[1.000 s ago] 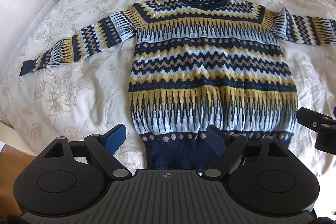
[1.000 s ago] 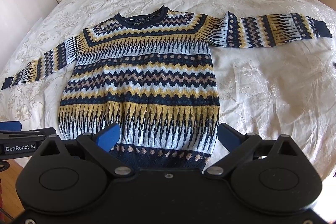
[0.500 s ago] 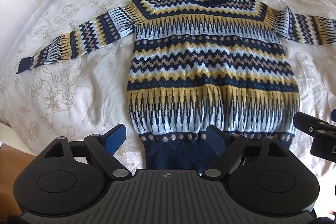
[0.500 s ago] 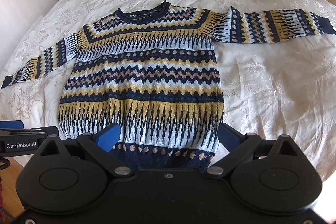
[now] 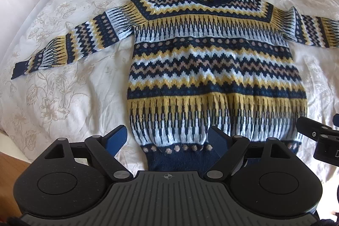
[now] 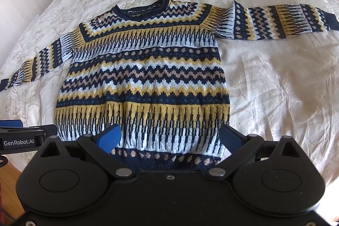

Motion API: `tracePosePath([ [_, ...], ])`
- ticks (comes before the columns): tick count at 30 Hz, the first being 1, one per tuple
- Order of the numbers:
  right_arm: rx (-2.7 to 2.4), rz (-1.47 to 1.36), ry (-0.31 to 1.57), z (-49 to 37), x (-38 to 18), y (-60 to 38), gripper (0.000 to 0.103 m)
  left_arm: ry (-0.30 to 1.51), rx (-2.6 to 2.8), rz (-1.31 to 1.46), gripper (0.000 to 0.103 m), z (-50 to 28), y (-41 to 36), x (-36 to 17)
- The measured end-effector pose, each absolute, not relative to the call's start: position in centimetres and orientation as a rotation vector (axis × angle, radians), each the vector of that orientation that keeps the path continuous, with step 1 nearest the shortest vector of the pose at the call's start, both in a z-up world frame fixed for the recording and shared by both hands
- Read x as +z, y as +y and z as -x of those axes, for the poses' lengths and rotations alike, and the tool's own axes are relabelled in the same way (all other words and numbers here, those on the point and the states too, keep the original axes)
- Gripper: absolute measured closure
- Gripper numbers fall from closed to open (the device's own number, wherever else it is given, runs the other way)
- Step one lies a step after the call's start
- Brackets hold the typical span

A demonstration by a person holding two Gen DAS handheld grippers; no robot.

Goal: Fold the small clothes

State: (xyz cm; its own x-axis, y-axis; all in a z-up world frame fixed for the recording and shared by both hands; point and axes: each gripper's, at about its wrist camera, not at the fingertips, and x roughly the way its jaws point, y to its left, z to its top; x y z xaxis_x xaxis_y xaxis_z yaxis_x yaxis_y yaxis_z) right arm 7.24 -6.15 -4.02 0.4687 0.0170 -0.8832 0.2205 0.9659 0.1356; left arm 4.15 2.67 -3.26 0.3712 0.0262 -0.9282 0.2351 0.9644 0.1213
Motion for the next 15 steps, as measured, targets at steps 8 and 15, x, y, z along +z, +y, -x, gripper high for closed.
tracePosePath([
  [8, -0.136, -0.286, 1.021, -8.9, -4.2, -7.0, 0.004, 1.125, -0.183, -0.239, 0.021, -6.8, 2.3, -3.1],
  [15, -0.179, -0.33, 0.973, -10.3, -4.2, -9.5, 0.004, 1.044, -0.247, -0.239, 0.021, -9.3, 0.8, -2.5],
])
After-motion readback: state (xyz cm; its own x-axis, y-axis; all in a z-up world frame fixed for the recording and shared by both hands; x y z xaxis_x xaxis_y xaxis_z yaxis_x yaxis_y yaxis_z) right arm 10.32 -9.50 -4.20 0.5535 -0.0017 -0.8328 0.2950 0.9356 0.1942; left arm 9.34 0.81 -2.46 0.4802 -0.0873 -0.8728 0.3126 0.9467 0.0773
